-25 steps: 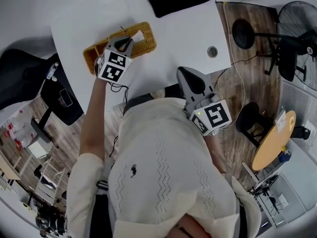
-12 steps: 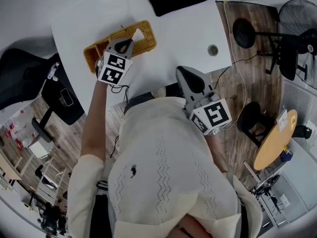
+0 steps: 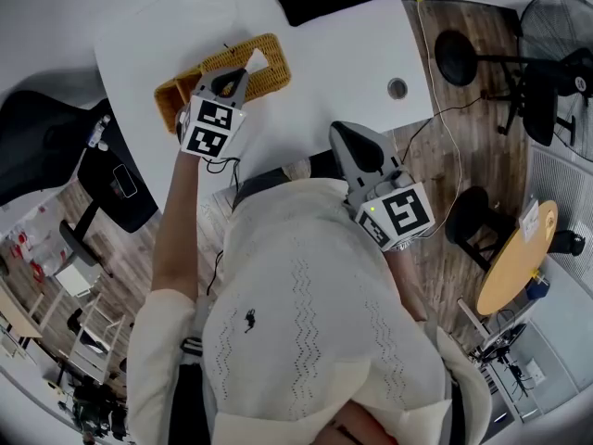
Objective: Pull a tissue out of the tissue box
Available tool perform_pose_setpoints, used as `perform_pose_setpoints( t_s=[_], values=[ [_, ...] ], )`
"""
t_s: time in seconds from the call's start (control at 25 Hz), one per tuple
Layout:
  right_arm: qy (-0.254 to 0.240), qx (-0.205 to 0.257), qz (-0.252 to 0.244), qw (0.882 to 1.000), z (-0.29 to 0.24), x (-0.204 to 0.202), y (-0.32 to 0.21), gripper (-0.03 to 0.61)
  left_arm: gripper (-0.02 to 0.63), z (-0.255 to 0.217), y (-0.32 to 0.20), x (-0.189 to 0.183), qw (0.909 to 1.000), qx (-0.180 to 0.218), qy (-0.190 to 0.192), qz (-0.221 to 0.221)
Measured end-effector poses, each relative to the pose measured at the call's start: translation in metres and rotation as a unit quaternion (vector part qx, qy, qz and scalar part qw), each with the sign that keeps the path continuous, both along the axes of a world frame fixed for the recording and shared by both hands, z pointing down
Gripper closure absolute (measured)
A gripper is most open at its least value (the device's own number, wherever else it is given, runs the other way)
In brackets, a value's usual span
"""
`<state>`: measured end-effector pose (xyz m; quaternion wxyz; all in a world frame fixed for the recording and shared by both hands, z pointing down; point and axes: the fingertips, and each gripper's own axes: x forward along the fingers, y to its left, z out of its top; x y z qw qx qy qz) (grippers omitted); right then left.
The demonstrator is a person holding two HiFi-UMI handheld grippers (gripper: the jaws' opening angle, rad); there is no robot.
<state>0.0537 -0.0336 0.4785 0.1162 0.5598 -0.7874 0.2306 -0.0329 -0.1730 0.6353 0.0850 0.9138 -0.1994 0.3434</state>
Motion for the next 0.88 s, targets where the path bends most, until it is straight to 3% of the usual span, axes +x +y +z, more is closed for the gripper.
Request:
perform_pose_setpoints(
  t_s=[0.88],
  values=[
    [0.0, 0.003, -0.009, 1.0, 0.0, -0.001, 0.006, 0.577, 0.601, -0.022, -0.001, -0.004, 0.9994, 0.032, 0.008, -0.011]
  ],
)
